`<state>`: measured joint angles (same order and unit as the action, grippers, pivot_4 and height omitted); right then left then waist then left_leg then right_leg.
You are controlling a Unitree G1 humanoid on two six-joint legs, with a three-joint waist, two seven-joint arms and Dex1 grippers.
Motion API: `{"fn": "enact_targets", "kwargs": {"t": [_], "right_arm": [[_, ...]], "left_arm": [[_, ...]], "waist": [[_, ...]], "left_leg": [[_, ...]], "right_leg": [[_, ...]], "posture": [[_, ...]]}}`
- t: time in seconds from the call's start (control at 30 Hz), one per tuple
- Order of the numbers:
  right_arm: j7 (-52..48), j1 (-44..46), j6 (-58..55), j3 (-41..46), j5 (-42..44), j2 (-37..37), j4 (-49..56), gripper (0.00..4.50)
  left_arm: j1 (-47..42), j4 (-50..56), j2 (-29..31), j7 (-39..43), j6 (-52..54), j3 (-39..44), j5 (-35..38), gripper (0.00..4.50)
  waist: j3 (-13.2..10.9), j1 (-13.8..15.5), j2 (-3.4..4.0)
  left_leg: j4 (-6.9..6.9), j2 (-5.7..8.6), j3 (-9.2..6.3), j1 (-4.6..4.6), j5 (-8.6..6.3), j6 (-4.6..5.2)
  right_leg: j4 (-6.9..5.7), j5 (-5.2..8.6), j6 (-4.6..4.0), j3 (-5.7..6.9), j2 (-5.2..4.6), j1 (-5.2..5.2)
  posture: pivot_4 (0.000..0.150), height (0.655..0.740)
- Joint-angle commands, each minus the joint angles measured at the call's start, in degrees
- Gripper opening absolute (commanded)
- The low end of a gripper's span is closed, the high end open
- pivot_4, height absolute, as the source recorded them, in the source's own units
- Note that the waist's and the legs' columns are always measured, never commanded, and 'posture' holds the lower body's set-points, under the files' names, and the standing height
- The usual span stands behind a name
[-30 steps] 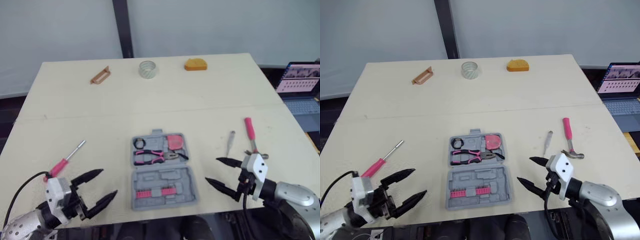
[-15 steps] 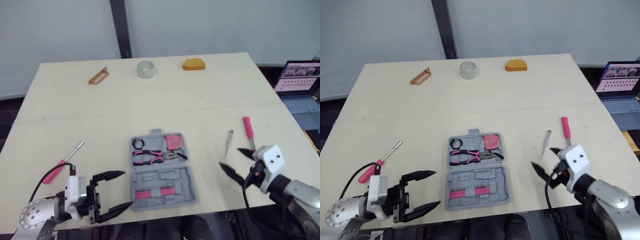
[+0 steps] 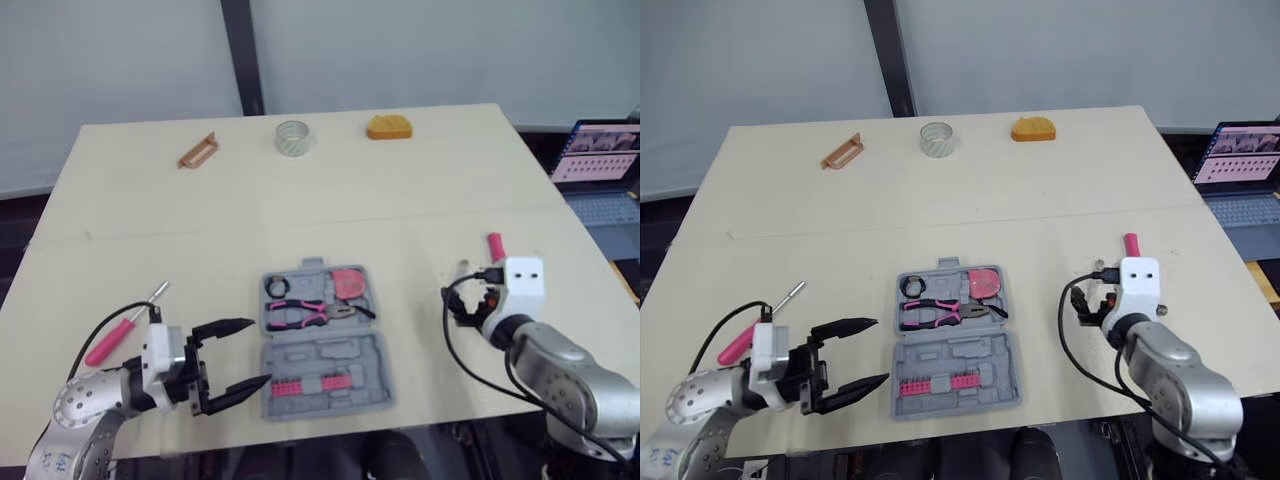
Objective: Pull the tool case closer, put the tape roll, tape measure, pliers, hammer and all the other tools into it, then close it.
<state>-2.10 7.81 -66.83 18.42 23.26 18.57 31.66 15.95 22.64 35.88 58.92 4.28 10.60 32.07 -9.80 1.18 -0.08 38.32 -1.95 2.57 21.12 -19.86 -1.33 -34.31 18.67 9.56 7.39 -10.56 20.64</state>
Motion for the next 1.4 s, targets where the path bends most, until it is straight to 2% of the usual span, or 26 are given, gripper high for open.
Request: {"fn": "enact_targets", "kwargs": {"t": [0.03, 0.53, 1.23, 1.33, 1.4], "right_arm": [[0.1, 2.2, 0.9, 0.3, -1.0, -0.1, -3.5, 4.47], [0.7, 10.3, 11.0, -3.2, -7.9, -1.4, -22.5, 4.47], [0.0, 12.6, 16.9, -4.0, -9.3, -2.1, -31.0, 4.47], [0.4, 12.4, 16.5, -3.6, -9.0, -2.7, -30.6, 3.65], [0.4, 12.2, 16.3, -3.7, -9.0, -3.1, -30.2, 2.71]], "left_arm": [[-0.6, 2.7, 0.6, -0.8, 0.3, 0.5, 0.1, 4.5], [0.5, 5.6, 0.6, -3.8, 1.4, 0.7, -0.4, 4.5], [2.3, 6.1, 0.7, -4.5, 0.3, 1.8, -1.2, 4.5], [2.4, 6.6, 0.4, -5.1, 0.4, 1.2, -1.2, 4.5], [2.4, 6.8, 0.4, -5.3, 0.5, 1.0, -1.3, 4.5]], "waist": [[0.0, 0.0, 0.0], [0.0, -0.6, 0.02], [0.0, -1.4, 0.03], [0.0, -1.4, 0.03], [0.0, -1.4, 0.03]], "left_leg": [[0.0, 0.0, 0.01, 0.0, 0.0, 0.0], [-0.02, 0.0, 0.08, 0.01, 0.01, 0.0], [-0.05, -0.01, 0.09, 0.0, 0.01, -0.01], [-0.05, -0.01, 0.09, 0.0, 0.01, -0.01], [-0.05, -0.01, 0.09, 0.0, 0.01, -0.01]], "right_leg": [[0.0, 0.0, 0.0, -0.01, 0.0, 0.0], [-0.04, 0.0, 0.0, -0.05, 0.0, 0.07], [-0.04, 0.0, 0.0, -0.06, 0.0, 0.07], [-0.04, 0.0, 0.0, -0.06, 0.0, 0.08], [-0.04, 0.0, 0.0, -0.06, 0.0, 0.08]], "posture": [[0.15, 0.74], [0.15, 0.74], [0.15, 0.74], [0.15, 0.74], [0.15, 0.74]]}}
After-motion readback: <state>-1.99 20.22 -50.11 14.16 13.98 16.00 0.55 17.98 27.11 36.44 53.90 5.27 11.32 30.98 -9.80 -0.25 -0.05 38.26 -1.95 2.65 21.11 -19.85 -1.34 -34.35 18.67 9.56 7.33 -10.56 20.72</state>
